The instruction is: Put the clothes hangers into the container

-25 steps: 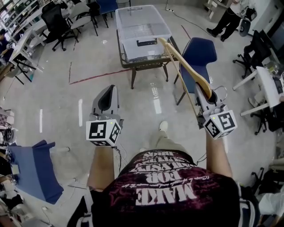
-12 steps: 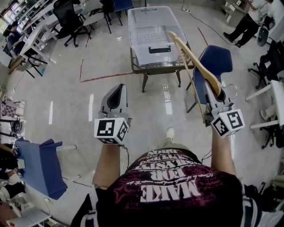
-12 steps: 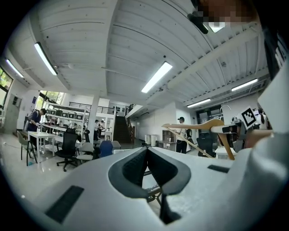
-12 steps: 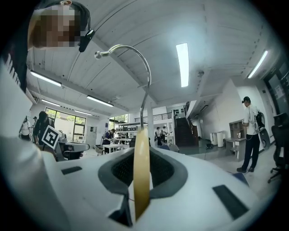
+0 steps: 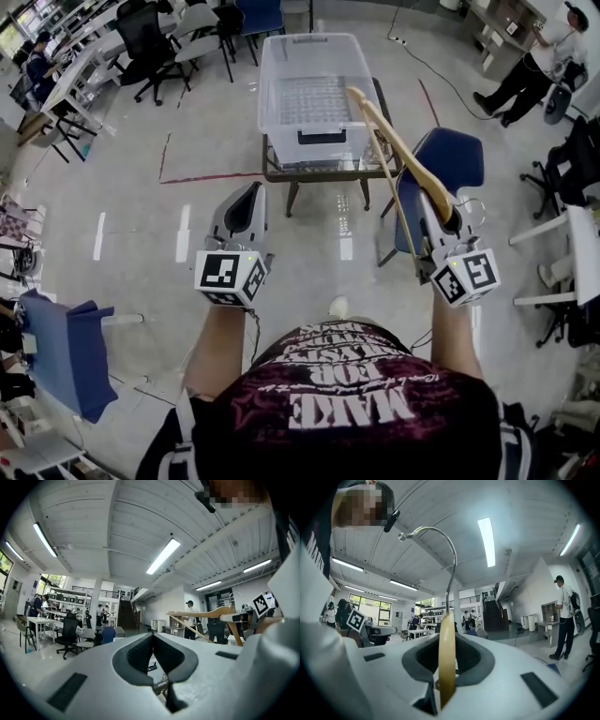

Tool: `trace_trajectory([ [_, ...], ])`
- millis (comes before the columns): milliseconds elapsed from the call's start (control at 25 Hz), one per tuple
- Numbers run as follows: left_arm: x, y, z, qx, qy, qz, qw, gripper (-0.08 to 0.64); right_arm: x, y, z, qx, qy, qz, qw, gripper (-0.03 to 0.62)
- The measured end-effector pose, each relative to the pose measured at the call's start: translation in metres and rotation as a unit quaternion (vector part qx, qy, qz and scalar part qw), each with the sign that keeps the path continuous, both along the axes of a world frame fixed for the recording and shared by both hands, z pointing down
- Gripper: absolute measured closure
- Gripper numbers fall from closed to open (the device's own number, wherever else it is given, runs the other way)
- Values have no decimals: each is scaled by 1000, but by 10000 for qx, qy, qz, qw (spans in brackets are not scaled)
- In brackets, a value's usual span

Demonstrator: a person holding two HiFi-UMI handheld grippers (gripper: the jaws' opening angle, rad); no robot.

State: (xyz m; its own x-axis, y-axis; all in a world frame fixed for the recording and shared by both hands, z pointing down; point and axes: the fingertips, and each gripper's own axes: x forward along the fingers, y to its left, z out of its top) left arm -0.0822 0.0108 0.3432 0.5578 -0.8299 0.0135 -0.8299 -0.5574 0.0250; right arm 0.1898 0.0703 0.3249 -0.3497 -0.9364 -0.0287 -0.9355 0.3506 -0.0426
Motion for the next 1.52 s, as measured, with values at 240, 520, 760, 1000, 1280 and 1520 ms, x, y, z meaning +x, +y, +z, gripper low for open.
trace_trajectory([
  [240, 34, -19, 1, 0, 9, -55, 10000, 554, 38, -22, 1, 21, -10, -68, 10000, 534],
  [520, 61, -28, 2, -74, -94, -171, 9998, 554, 75, -41, -2, 49, -48, -123, 9999, 534],
  [760, 63, -30, 3, -62, -276, -272, 9992, 554, 86, -47, 7, 55, -235, -127, 9996, 534],
  [1000, 61, -32, 14, -161, -319, -204, 9992, 554, 79, -51, 11, 17, -273, -130, 9995, 534],
  [1280, 74, -54, 20, -175, -195, -83, 9996, 554, 90, -66, 12, -21, -170, -7, 9999, 534],
  [1520, 79, -84, 25, -222, -165, -30, 9996, 554, 91, -97, 8, -11, -89, 7, 10000, 534],
])
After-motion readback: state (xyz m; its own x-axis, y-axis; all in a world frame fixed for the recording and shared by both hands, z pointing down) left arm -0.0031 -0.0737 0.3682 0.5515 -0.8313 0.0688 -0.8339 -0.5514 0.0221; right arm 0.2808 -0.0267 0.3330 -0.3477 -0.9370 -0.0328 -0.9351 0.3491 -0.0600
